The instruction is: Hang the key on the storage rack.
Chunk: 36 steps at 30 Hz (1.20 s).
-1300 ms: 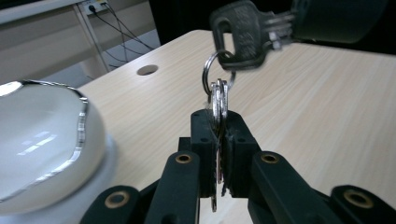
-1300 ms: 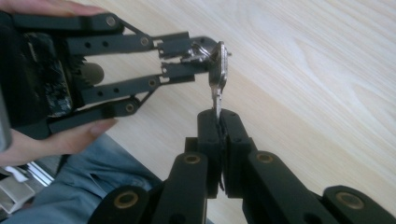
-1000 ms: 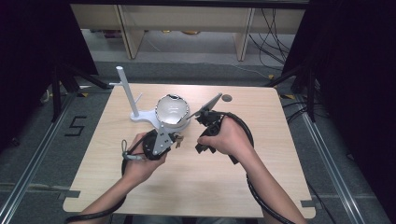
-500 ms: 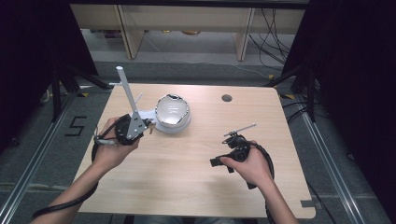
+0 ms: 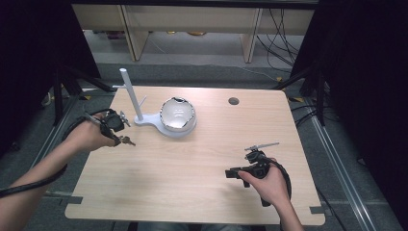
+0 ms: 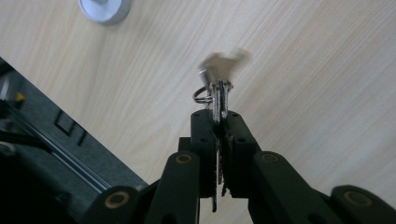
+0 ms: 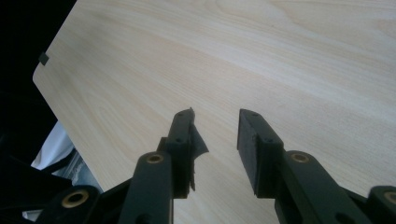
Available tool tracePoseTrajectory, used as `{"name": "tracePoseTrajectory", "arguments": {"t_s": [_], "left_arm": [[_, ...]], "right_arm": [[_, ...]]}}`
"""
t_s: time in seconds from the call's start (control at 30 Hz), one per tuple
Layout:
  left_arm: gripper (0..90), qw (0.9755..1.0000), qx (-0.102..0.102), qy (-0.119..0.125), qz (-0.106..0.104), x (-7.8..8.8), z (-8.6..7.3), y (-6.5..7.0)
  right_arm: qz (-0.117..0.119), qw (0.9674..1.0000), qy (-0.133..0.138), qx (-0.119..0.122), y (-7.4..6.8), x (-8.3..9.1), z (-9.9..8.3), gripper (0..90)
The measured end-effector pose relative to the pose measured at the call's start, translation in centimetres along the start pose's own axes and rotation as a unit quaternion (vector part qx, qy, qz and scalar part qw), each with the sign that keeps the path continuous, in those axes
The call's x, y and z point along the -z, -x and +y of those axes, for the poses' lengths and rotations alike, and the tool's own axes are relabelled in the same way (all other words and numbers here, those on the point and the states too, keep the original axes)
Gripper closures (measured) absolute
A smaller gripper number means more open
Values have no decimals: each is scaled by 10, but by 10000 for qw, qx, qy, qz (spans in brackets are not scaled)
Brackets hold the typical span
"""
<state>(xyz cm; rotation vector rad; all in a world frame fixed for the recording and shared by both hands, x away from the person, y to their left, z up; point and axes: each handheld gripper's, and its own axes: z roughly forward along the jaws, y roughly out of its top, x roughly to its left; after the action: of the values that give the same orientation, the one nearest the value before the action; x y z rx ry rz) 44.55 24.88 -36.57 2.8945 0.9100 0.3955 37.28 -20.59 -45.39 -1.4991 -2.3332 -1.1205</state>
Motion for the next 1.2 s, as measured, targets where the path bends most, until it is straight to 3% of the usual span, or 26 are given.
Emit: {"name": "tracePoseTrajectory", "arguments": {"t_s": [0.03, 0.1, 0.2, 0.23, 0.33, 0.37, 0.4, 0.43, 0.53, 0.6, 0.73, 0.77, 0.83, 0.93, 1.0, 1.03, 1.2], "left_arm": [[838, 10000, 45, 2, 36, 1, -2, -3], [838, 9999, 138, 28, 77, 3, -7, -10], [838, 9997, 203, 83, 86, 3, -14, -19], [838, 9996, 185, 97, 171, 4, -18, -24], [837, 9993, 283, 113, 216, 6, -21, -30], [837, 9990, 375, 145, 199, 8, -22, -34], [837, 9990, 366, 138, 194, 10, -22, -36], [837, 9989, 396, 129, 194, 12, -23, -39], [837, 9993, 238, 40, 270, 17, -21, -49], [837, 9989, 59, -28, 474, 24, -16, -58], [837, 9984, 87, 51, 554, 33, -9, -68], [837, 9982, 90, 55, 588, 36, -6, -71], [837, 9978, -11, 27, 657, 38, 0, -77], [838, 9977, -31, 3, 678, 39, 4, -79], [837, 9971, -52, 55, 755, 40, 7, -82], [837, 9967, 38, 176, 797, 42, 10, -84], [837, 9969, 49, 174, 767, 40, 12, -85]], "right_arm": [[-52, 9999, 64, -75, 0, 1, -1, 682], [70, 9997, 207, -69, 2, 3, -4, 686], [-45, 9986, 527, 91, 7, 5, -7, 695], [-9, 9975, 702, -70, 7, 4, -10, 696], [-155, 9968, 759, -177, 8, 3, -13, 694], [-203, 9958, 880, 128, 13, 1, -14, 692], [-166, 9956, 910, 162, 15, 0, -16, 688], [-141, 9956, 913, 148, 16, -1, -17, 688], [-154, 9950, 970, 153, 19, -2, -19, 686], [-146, 9946, 1019, 114, 22, -3, -22, 685], [-140, 9950, 987, 58, 24, -4, -23, 683], [-150, 9953, 956, -93, 23, -5, -25, 683], [-131, 9954, 942, -112, 24, -5, -26, 682], [-93, 9954, 950, -112, 24, -5, -26, 682], [-203, 9948, 1000, 31, 27, -5, -26, 682], [-165, 9946, 1024, 23, 27, -4, -26, 681], [-219, 9943, 1043, 35, 28, -2, -26, 680]]}}
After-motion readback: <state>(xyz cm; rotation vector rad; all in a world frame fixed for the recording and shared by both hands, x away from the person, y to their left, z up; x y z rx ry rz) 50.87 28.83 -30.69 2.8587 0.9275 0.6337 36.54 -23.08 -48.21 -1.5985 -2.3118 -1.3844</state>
